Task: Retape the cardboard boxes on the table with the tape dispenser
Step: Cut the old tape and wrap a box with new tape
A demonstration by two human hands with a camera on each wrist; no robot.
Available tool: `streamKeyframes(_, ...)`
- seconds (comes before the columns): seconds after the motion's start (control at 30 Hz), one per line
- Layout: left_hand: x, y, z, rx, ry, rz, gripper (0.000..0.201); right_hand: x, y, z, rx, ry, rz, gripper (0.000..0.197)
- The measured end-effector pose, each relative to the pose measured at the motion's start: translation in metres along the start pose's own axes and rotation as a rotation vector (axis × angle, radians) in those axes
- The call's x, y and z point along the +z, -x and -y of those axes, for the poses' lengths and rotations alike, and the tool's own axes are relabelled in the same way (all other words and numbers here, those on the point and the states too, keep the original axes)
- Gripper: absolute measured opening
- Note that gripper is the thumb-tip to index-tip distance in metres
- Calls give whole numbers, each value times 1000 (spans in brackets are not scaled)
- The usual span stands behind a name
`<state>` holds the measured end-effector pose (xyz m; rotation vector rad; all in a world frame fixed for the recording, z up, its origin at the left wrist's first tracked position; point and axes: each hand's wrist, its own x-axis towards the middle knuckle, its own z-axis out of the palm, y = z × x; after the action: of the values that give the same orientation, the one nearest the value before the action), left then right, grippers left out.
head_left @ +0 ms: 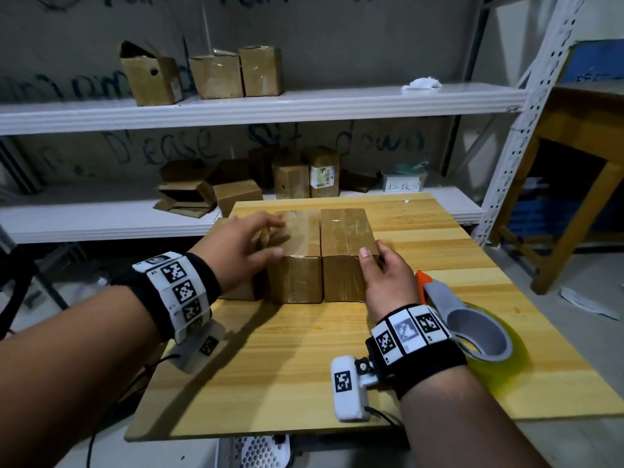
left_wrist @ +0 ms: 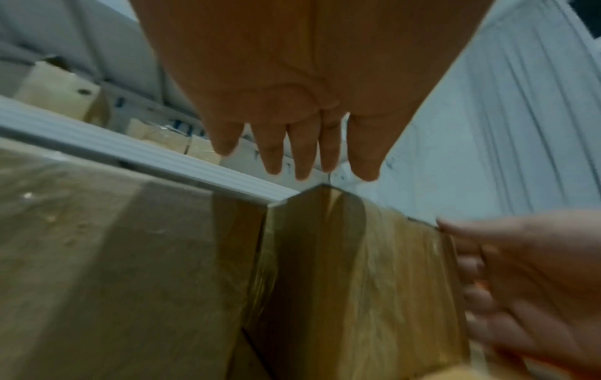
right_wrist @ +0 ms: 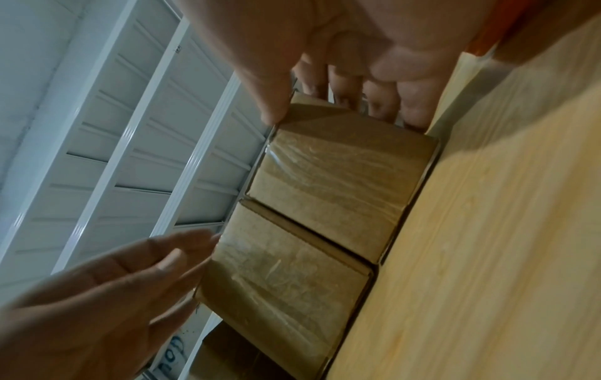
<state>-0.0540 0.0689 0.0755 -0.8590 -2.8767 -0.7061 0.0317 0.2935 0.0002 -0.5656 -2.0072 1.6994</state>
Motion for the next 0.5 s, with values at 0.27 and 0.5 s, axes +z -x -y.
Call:
streamKeyframes(0.27,-11,2,32,-345,115,-49,38,-5,2,3,-20,-44,-20,43)
streamKeyframes(0.5,4,8,39,-360,212,28,39,-6,-5,-4,-16,-69,-32,41)
